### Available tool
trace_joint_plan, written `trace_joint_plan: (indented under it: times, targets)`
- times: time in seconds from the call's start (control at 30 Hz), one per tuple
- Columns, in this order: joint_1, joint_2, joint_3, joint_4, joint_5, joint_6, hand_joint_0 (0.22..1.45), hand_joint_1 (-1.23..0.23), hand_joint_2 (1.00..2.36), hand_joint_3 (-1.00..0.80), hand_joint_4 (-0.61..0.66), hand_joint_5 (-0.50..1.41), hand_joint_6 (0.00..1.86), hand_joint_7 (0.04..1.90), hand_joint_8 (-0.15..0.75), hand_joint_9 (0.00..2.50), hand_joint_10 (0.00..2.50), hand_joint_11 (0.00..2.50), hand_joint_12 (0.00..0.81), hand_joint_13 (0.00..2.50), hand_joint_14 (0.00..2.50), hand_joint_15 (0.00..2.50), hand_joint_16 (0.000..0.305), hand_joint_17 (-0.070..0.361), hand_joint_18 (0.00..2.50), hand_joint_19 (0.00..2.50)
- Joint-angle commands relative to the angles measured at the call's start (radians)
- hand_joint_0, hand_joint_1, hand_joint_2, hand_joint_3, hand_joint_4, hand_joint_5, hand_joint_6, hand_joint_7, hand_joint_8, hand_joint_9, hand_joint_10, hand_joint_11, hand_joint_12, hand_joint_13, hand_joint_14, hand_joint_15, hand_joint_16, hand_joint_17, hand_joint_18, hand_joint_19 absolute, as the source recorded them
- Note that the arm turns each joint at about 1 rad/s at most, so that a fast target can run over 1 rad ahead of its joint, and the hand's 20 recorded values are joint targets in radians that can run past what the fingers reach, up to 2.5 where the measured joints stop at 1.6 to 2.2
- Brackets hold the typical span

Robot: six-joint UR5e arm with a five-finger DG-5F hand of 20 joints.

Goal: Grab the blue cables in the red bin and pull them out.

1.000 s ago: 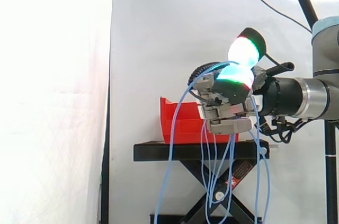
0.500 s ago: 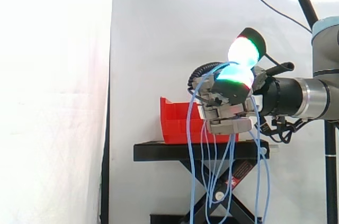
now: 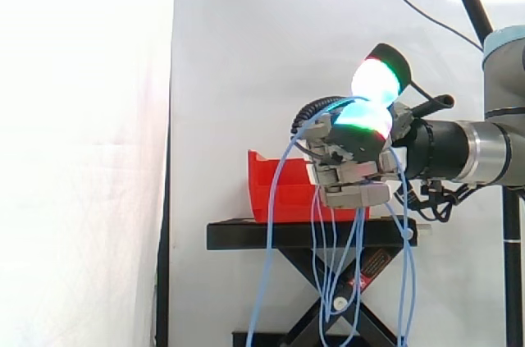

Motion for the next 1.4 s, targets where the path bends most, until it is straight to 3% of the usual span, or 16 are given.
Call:
trace_joint_plan:
  times: [0.0,1.37]
  targets:
    - [0.0,-0.001,0.0,0.0,0.0,0.0,1.04,-1.06,1.01,-0.59,0.07,0.66,1.49,0.15,0.278,1.15,1.15,1.3,0.269,1.04,2.5,0.74,0.03,0.068,1.28,1.26]
    - [0.0,-0.001,0.001,0.0,0.0,0.0,1.03,-1.04,1.01,-0.6,0.07,0.65,1.52,0.15,0.275,1.16,1.08,1.32,0.259,1.03,2.5,0.74,0.031,0.071,1.27,1.21]
